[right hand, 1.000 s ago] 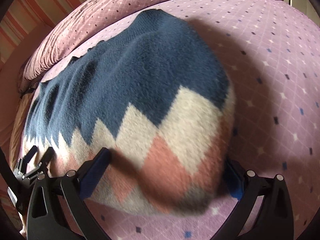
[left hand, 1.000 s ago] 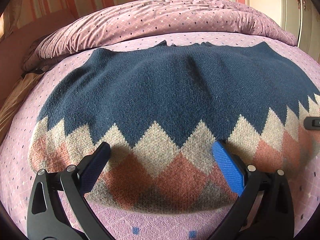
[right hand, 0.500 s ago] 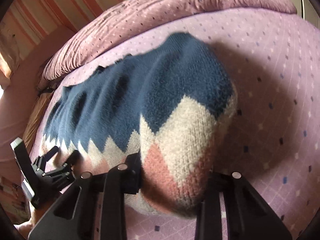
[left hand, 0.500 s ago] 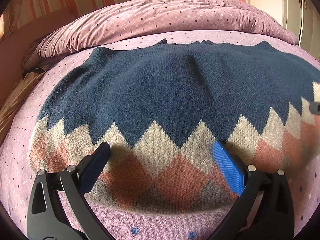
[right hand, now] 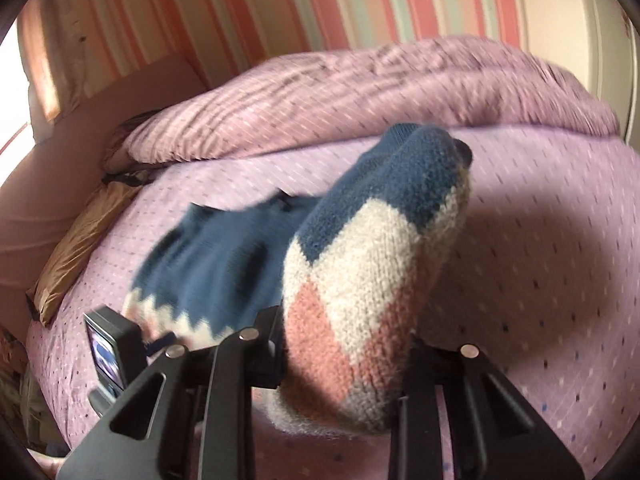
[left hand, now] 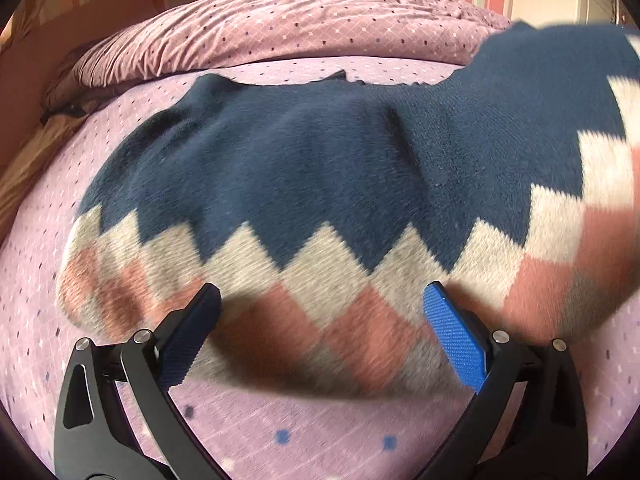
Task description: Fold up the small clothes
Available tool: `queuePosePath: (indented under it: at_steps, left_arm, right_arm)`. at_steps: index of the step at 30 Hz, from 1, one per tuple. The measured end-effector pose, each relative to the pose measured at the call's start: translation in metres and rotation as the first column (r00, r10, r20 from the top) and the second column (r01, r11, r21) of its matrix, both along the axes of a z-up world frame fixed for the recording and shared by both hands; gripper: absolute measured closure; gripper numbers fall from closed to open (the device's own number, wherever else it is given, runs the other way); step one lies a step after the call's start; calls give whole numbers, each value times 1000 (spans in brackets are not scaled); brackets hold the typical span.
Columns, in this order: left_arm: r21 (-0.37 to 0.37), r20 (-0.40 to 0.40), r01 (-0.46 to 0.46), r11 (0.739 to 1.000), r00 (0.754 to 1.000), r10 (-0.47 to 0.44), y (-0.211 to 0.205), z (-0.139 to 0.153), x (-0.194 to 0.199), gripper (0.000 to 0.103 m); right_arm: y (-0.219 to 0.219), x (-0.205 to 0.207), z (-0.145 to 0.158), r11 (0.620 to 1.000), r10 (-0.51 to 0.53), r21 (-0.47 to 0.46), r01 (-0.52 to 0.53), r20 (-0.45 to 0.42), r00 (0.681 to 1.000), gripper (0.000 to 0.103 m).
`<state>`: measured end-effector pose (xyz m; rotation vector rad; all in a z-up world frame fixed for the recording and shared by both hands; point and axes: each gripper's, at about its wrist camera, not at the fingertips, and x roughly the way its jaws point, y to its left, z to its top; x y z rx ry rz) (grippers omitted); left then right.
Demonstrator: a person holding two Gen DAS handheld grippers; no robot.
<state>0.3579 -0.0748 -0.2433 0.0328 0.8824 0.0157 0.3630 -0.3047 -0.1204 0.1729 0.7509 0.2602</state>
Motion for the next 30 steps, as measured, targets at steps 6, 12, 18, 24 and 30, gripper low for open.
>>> queuePosePath:
  at_steps: [6, 12, 18, 24, 30]
  left_arm:
    - [-38, 23, -63, 997, 998, 64, 60, 24, -16, 3]
    - [-47, 66, -187, 981, 980, 190, 158, 52, -33, 3]
    - [-18, 91, -254, 967, 963, 255, 221, 65, -43, 3]
    - [-12, 91, -296, 955, 951, 296, 256, 69, -47, 3]
    - [-23, 100, -281, 960, 954, 282, 252, 76, -49, 3]
  right_arm:
    - [80, 3, 35, 990, 102, -101, -97, 50, 993, 76]
    - [177, 10, 9, 960, 196, -204, -191, 5, 981, 76]
    - [270, 18, -59, 890, 210, -390, -234, -104, 972, 74]
    - [313, 6, -84, 800, 215, -553, -230, -93, 972, 40]
    - [311, -15, -49, 867, 273, -421, -267, -46, 961, 26]
